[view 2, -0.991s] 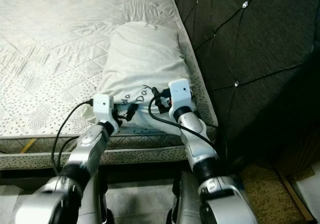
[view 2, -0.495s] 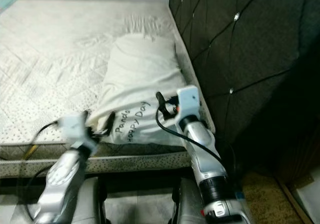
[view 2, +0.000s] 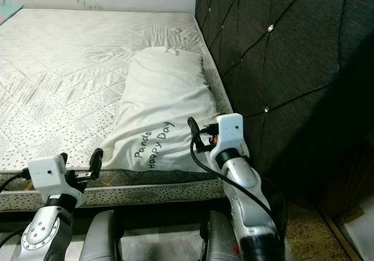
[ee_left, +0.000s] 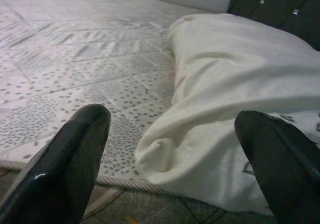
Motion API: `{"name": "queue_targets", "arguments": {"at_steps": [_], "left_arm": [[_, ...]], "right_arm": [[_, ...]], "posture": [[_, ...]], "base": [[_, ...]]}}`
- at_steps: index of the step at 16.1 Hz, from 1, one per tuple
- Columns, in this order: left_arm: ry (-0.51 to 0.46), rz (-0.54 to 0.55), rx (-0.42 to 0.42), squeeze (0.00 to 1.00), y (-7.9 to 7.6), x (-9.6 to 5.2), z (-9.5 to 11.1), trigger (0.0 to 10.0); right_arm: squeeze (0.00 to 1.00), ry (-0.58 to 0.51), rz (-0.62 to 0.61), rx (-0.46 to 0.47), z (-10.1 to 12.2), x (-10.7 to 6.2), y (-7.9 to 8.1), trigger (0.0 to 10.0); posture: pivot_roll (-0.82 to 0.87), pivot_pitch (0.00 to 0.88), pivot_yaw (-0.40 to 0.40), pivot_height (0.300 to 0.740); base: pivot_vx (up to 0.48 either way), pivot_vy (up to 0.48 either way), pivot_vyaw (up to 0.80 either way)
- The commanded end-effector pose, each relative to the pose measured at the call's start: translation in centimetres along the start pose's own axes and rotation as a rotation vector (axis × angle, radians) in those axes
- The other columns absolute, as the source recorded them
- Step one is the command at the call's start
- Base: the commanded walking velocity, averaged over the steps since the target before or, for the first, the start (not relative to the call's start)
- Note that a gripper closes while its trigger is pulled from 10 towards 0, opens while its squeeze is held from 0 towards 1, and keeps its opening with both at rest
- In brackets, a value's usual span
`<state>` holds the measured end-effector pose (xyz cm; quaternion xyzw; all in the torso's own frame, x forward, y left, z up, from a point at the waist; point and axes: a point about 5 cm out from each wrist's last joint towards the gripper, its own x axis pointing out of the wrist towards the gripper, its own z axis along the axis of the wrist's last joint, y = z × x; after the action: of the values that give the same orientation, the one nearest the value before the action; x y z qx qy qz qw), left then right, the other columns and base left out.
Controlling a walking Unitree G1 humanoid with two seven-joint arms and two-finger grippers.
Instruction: Clean up the room
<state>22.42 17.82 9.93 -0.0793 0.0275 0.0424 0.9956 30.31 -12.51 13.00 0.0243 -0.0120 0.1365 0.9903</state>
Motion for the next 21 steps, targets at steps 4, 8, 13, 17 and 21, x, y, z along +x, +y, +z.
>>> {"name": "queue_targets", "arguments": {"at_steps": [4, 8, 13, 17, 21], "left_arm": [[-0.022, -0.024, -0.031, 0.0, -2.0, 0.8, 0.5, 10.0], [-0.023, -0.016, -0.035, 0.0, -2.0, 0.9, 0.6, 10.0], [-0.025, -0.02, -0.03, 0.0, -2.0, 1.1, 0.7, 10.0], [-0.011, -0.03, -0.024, 0.0, -2.1, 1.2, 0.5, 10.0], [-0.008, -0.039, -0.018, 0.0, -2.2, 1.3, 0.4, 10.0]], "right_arm": [[0.0, -0.027, -0.036, 0.035, 1.7, 0.9, -0.4, 10.0], [0.0, -0.058, -0.057, 0.032, 3.0, 1.9, -0.7, 10.0], [0.0, -0.047, -0.056, 0.03, 2.7, 1.9, -0.6, 10.0], [0.0, -0.062, -0.064, 0.015, 2.8, 1.8, -0.9, 10.0], [0.0, -0.053, -0.041, -0.018, 2.6, 1.7, -0.6, 10.0]], "posture": [[-0.05, 0.0, -0.058, 0.565], [-0.05, 0.0, -0.059, 0.565], [-0.05, 0.0, -0.052, 0.565], [-0.05, 0.0, -0.047, 0.569], [-0.05, 0.0, -0.046, 0.569]], "base": [[0.0, 0.0, 0.0], [0.0, 0.0, -0.68], [0.0, 0.0, -0.51], [0.0, 0.0, -0.24], [0.0, 0.0, 0.0]]}}
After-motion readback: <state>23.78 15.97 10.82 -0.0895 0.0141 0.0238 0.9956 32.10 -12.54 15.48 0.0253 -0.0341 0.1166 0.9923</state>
